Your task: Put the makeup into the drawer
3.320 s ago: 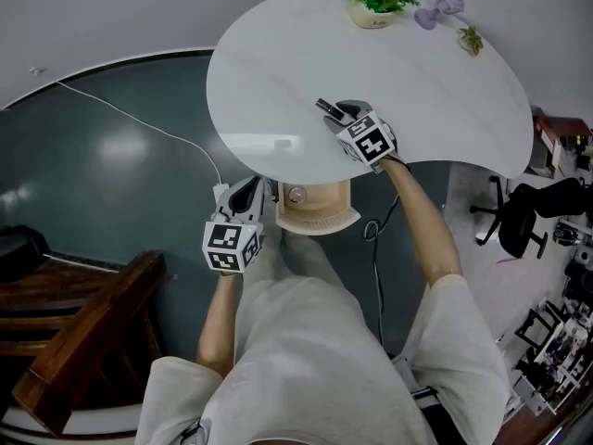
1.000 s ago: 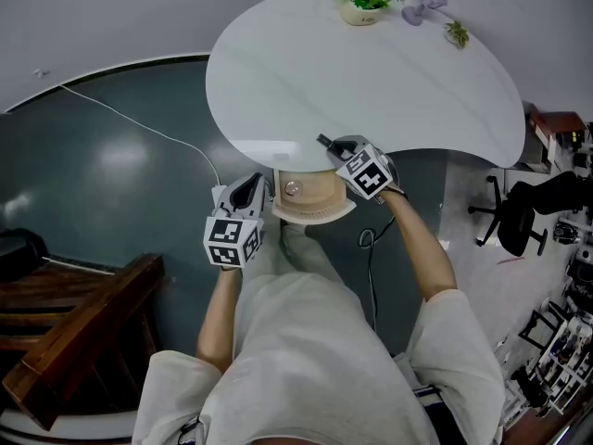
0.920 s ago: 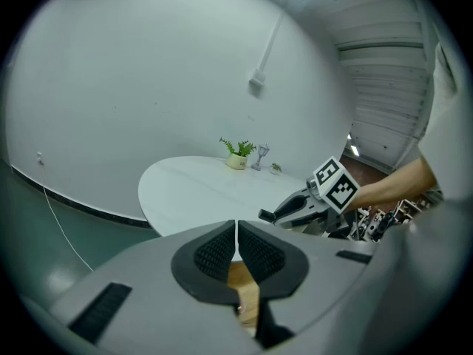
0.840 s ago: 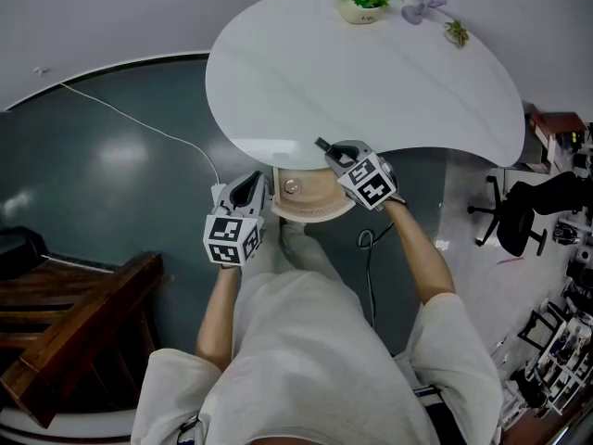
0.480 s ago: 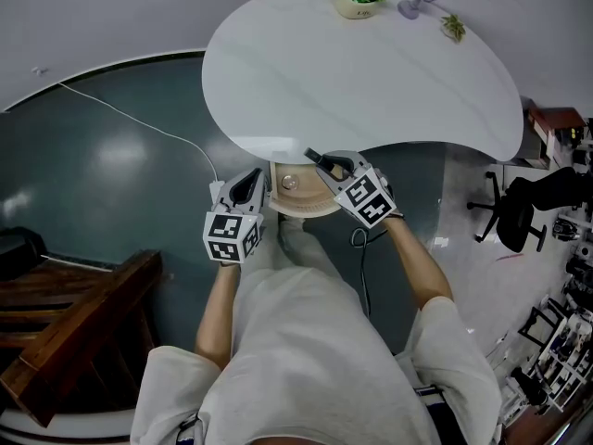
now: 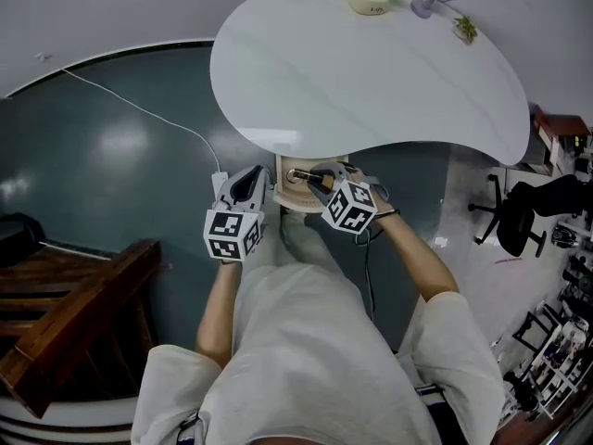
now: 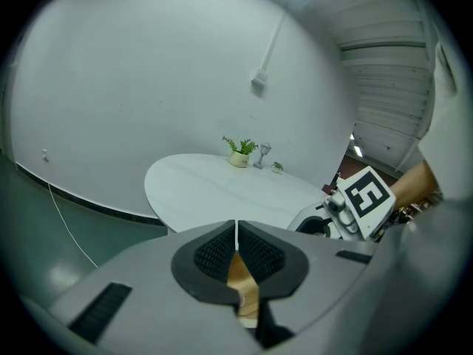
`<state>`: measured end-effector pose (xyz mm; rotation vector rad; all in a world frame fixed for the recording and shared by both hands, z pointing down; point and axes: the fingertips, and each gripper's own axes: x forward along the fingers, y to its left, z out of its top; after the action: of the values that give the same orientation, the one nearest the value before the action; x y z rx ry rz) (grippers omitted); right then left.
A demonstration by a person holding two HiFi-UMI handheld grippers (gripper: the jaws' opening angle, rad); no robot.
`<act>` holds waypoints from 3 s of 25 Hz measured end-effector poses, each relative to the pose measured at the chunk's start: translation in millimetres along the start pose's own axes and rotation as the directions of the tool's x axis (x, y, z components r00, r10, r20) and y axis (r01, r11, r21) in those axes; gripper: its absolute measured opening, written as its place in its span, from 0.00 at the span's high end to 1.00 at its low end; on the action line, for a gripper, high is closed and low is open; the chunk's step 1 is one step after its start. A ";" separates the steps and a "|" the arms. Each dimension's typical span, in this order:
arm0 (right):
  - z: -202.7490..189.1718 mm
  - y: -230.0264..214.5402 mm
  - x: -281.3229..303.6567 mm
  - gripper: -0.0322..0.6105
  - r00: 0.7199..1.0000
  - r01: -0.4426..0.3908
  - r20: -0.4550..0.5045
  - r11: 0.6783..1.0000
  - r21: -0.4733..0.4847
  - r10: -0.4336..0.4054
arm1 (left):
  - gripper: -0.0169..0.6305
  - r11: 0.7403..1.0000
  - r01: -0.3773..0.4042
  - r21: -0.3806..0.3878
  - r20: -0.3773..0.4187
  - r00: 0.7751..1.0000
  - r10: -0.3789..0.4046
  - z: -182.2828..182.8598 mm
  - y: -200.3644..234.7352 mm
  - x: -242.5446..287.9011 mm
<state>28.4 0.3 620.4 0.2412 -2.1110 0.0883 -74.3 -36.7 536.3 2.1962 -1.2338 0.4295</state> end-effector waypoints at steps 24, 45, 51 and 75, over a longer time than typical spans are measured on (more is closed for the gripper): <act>-87.2 29.1 117.5 0.81 0.940 -0.210 -0.327 0.917 -0.341 0.093 | 0.95 0.996 -0.065 -0.055 -0.056 0.997 0.061 -28.0 32.2 -5.5; -100.2 24.7 184.7 0.80 0.926 -0.229 -0.357 0.933 -0.279 0.121 | 0.95 0.992 -0.104 -0.069 -0.128 0.987 0.095 -42.9 55.5 -1.4; -100.6 24.5 193.2 0.80 0.926 -0.221 -0.363 0.932 -0.289 0.107 | 0.95 0.993 -0.104 -0.060 -0.140 0.986 0.095 -42.8 58.2 -1.4; -78.4 19.2 150.7 0.68 0.973 -0.097 -0.226 0.967 -0.237 0.043 | 0.95 0.997 -0.070 -0.033 -0.119 0.991 0.066 -36.6 39.9 1.4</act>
<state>13.4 11.0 790.3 0.0061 -1.8878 -0.1020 -107.6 -30.9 578.7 2.0711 -1.2453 0.5510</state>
